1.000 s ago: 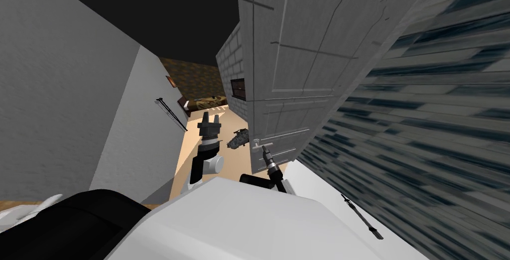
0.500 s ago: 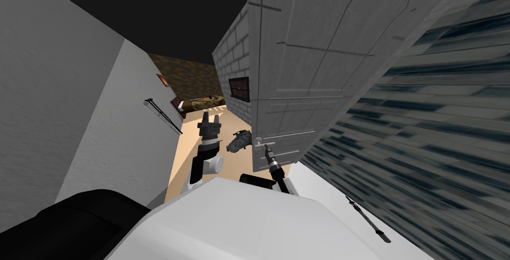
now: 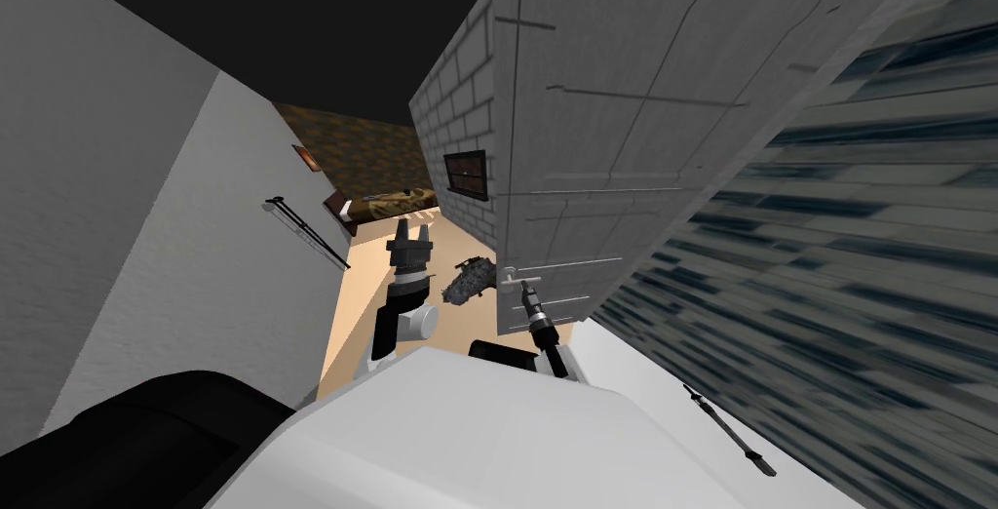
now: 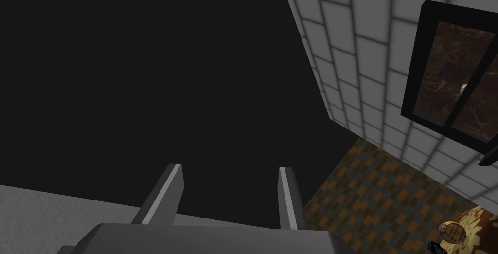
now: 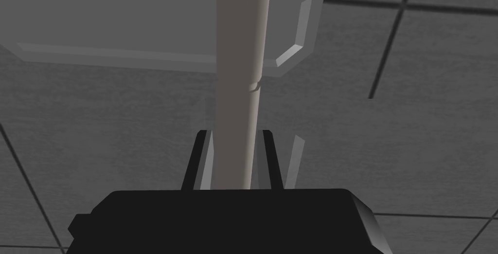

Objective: Push the door open

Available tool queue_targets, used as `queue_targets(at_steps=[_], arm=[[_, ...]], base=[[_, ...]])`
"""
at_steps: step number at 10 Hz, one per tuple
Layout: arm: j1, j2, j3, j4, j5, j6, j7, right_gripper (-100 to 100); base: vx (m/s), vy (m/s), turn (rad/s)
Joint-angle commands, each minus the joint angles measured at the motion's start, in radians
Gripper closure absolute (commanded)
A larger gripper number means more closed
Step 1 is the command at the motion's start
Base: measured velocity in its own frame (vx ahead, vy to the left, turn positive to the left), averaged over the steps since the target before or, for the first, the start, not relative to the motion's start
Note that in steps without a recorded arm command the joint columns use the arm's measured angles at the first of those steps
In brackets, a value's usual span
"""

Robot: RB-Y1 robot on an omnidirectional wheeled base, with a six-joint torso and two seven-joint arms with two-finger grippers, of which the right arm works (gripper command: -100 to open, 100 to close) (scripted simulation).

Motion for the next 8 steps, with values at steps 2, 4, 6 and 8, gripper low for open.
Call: queue_targets(at_steps=[2, 4, 6, 8], arm=[[-0.013, 0.010, -0.040, 0.010, -0.011, -0.006, 0.007, 100], [-0.021, 0.026, -0.064, 0.016, -0.019, -0.003, 0.013, 100], [-0.030, 0.048, -0.089, 0.023, -0.028, 0.000, 0.019, 100], [-0.038, 0.070, -0.110, 0.029, -0.035, 0.002, 0.025, 100]], base=[[0.086, 0.110, -0.067], [0.107, 0.139, -0.092], [0.128, 0.165, -0.069], [0.112, 0.169, -0.095]])
